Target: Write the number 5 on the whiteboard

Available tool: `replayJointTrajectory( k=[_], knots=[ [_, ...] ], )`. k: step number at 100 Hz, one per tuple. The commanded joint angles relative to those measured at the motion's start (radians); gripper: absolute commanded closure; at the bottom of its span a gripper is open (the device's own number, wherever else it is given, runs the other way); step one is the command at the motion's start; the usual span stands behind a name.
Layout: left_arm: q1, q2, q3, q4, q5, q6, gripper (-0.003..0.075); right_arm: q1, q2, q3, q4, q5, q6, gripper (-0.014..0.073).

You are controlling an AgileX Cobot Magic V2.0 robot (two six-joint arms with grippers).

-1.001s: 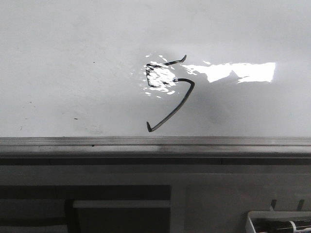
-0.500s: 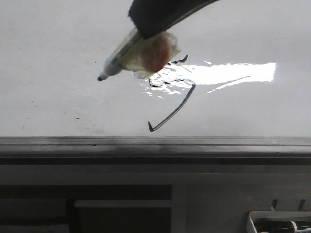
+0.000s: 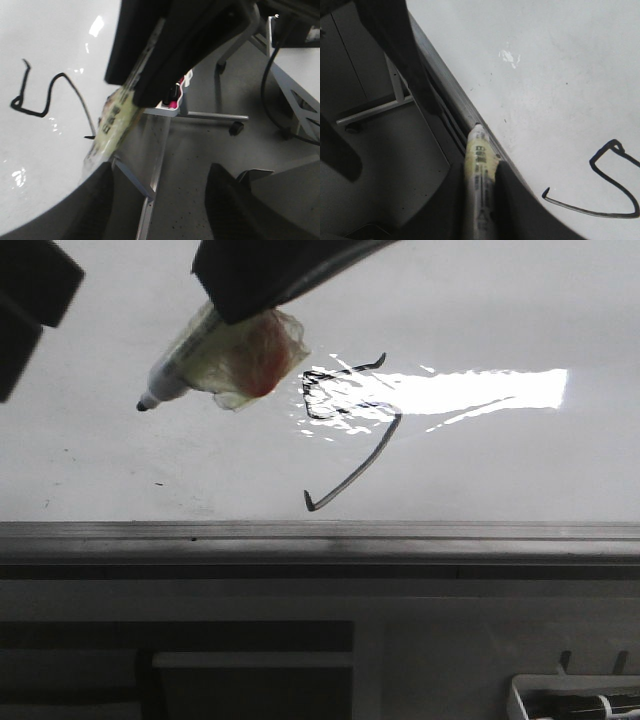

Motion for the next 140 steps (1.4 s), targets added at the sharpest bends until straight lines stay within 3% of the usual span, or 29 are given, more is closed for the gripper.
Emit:
replayJointTrajectory(
  k=[1, 21, 51, 65, 77, 97, 107, 124, 131, 140],
  knots=[
    [-0.050, 0.030, -0.037, -0.024, -0.049, 0.006, 0.0353, 0.001, -0.004, -0.026, -0.009, -0.058, -0.015, 0.0662],
    [-0.130, 0.097, -0.037, -0.006, -0.152, 0.006, 0.0353, 0.013, 0.013, -0.026, 0.077, -0.050, -0.097, 0.0662],
    [-0.133, 0.163, -0.037, -0.008, -0.181, 0.006, 0.0367, 0.023, 0.013, -0.026, 0.093, -0.025, -0.102, 0.0662],
    [-0.133, 0.188, -0.037, -0.008, -0.180, 0.004, 0.0517, 0.023, 0.013, -0.026, 0.093, -0.025, -0.102, 0.0662],
    [-0.133, 0.190, -0.037, -0.011, -0.180, 0.004, 0.0740, 0.023, 0.013, -0.026, 0.093, -0.023, -0.102, 0.0662],
    [-0.133, 0.190, -0.037, -0.013, -0.180, -0.001, 0.0741, 0.023, 0.013, -0.026, 0.093, -0.023, -0.102, 0.0655],
    [-0.133, 0.190, -0.037, -0.013, -0.178, -0.010, 0.0741, 0.023, 0.010, -0.026, 0.086, -0.025, -0.102, 0.0558],
    [-0.127, 0.190, -0.037, -0.022, -0.188, -0.095, 0.0741, 0.023, -0.042, -0.026, 0.014, -0.021, -0.102, 0.0153],
    [-0.127, 0.190, -0.037, -0.022, -0.214, -0.148, 0.0741, 0.023, -0.083, -0.026, -0.019, -0.018, -0.102, 0.0092],
    [-0.127, 0.190, -0.034, -0.022, -0.306, -0.282, 0.0741, 0.023, -0.157, -0.026, -0.072, -0.003, -0.095, 0.0111]
  ],
)
